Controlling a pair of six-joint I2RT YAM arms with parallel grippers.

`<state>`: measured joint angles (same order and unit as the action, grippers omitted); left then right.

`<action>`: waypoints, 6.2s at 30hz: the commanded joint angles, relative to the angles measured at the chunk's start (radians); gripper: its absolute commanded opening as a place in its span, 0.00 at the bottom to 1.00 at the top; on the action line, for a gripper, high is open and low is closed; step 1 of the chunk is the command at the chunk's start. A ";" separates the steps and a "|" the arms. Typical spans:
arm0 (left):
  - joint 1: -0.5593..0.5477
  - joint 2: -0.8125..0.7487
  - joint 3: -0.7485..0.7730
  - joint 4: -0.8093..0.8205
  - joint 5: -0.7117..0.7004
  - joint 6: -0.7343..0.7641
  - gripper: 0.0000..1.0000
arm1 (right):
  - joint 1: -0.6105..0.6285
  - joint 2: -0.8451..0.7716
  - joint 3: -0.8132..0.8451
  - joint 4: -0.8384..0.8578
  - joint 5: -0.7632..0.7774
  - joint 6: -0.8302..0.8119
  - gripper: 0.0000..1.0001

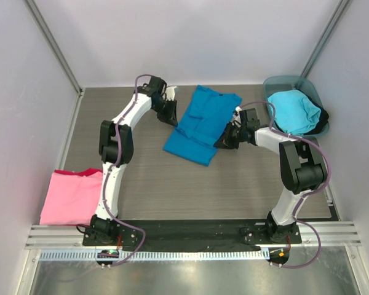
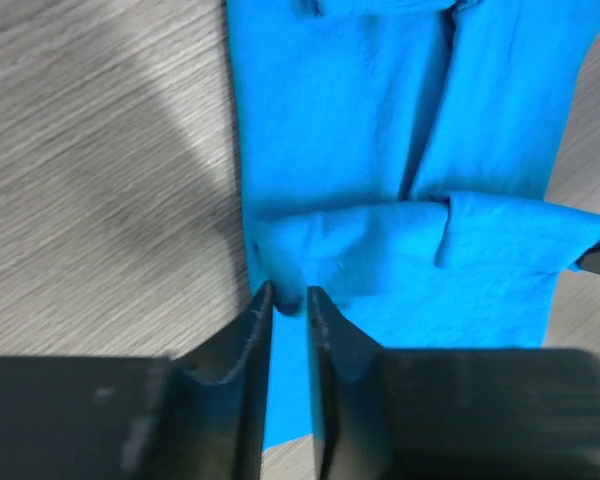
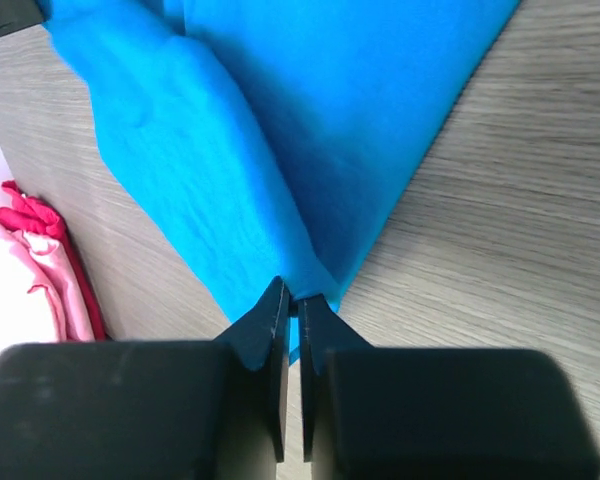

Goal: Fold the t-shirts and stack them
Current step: Fold the tshirt

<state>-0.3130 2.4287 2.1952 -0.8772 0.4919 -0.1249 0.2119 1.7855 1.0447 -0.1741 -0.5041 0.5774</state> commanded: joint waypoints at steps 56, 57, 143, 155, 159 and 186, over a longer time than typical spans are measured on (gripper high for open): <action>0.094 -0.054 -0.393 -0.105 0.177 -0.081 0.41 | 0.099 0.097 -0.095 0.067 -0.140 0.360 0.47; 0.094 -0.051 -0.391 -0.103 0.180 -0.081 0.40 | 0.103 0.100 -0.092 0.067 -0.140 0.360 0.46; -0.017 0.285 0.470 0.777 -0.001 -0.329 0.59 | -0.298 0.267 0.420 0.208 -0.123 0.078 0.42; 0.057 -0.065 0.078 0.571 0.166 -0.214 0.75 | -0.333 0.048 0.264 0.153 -0.235 0.055 0.59; 0.072 -0.040 0.092 0.331 0.208 -0.225 0.80 | -0.327 0.044 0.227 0.090 -0.226 -0.008 0.56; 0.074 0.210 0.113 0.509 0.321 -0.384 0.81 | -0.264 0.353 0.523 0.082 -0.226 0.018 0.37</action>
<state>-0.2371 2.6198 2.2585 -0.4225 0.8207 -0.4862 -0.0486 2.1174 1.5238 -0.1196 -0.7464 0.5896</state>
